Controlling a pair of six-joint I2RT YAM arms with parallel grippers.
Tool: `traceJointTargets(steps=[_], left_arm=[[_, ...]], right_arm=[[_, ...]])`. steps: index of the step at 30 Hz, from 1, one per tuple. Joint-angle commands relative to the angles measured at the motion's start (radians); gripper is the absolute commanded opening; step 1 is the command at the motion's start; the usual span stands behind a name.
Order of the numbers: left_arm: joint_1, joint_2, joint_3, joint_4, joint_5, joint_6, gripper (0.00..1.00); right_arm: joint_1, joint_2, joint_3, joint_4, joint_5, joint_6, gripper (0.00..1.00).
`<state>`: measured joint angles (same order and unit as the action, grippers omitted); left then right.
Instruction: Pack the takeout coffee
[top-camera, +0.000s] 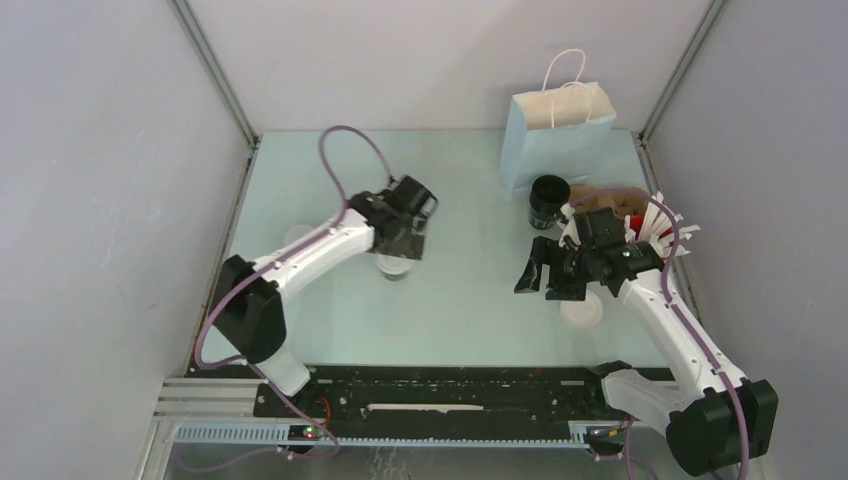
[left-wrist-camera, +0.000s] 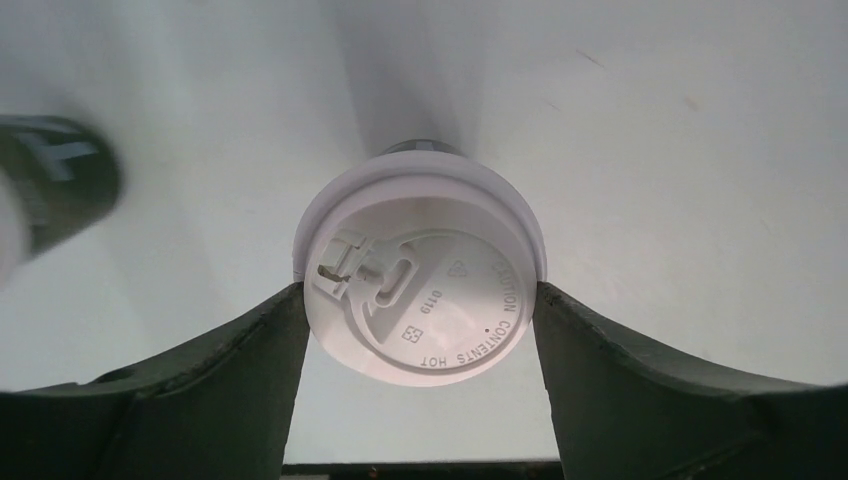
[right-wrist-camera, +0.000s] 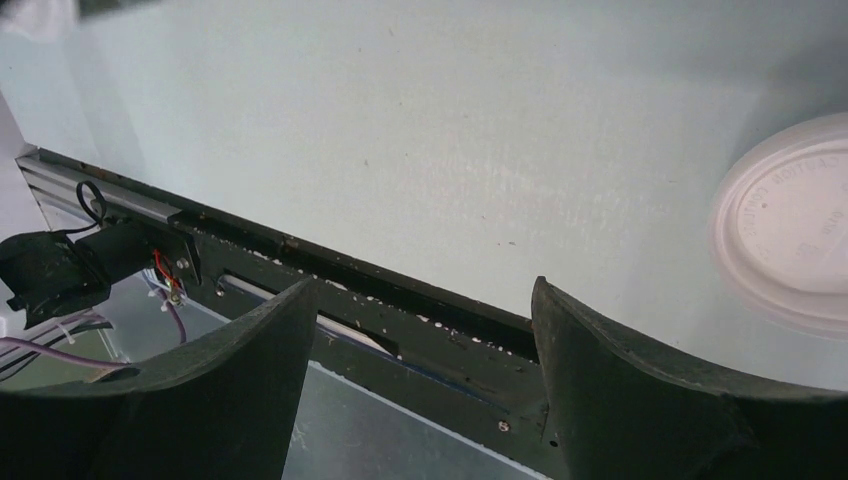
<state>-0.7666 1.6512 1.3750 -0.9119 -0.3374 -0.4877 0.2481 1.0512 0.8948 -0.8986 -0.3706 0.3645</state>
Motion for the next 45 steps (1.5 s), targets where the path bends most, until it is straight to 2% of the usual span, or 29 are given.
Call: traceJointTargets(steps=[1, 9, 15, 21, 25, 33, 35, 40, 43, 45], left_arm=[[0.205, -0.085, -0.054, 0.098, -0.010, 0.089, 0.83], [0.427, 0.015, 0.033, 0.139, 0.042, 0.154, 0.84], [0.492, 0.069, 0.089, 0.139, 0.080, 0.179, 0.87], [0.512, 0.078, 0.096, 0.135, 0.117, 0.185, 0.99], [0.513, 0.056, 0.118, 0.103, 0.122, 0.192, 1.00], [0.506, -0.118, 0.156, 0.013, 0.208, 0.113, 1.00], [0.500, -0.158, 0.159, -0.013, 0.209, 0.101, 1.00], [0.463, -0.296, 0.137, -0.035, 0.282, 0.095, 1.00], [0.405, -0.377, 0.107, -0.049, 0.300, 0.094, 1.00], [0.373, -0.419, 0.073, -0.054, 0.306, 0.106, 1.00]], right_arm=[[0.004, -0.034, -0.002, -0.023, -0.015, 0.002, 0.86], [0.019, -0.022, 0.014, -0.024, -0.053, 0.011, 0.87], [0.047, 0.026, 0.091, -0.024, -0.047, 0.001, 0.87], [0.048, 0.089, 0.189, -0.038, -0.022, -0.020, 0.88], [0.042, 0.146, 0.278, -0.056, 0.016, -0.035, 0.88], [-0.009, 0.287, 0.502, -0.056, 0.160, -0.029, 0.88], [-0.032, 0.338, 0.569, -0.062, 0.207, -0.026, 0.87], [-0.144, 0.489, 0.786, -0.148, 0.461, -0.014, 0.83], [-0.234, 0.583, 0.887, -0.177, 0.570, -0.101, 0.80], [-0.300, 0.642, 0.929, -0.159, 0.564, -0.198, 0.78]])
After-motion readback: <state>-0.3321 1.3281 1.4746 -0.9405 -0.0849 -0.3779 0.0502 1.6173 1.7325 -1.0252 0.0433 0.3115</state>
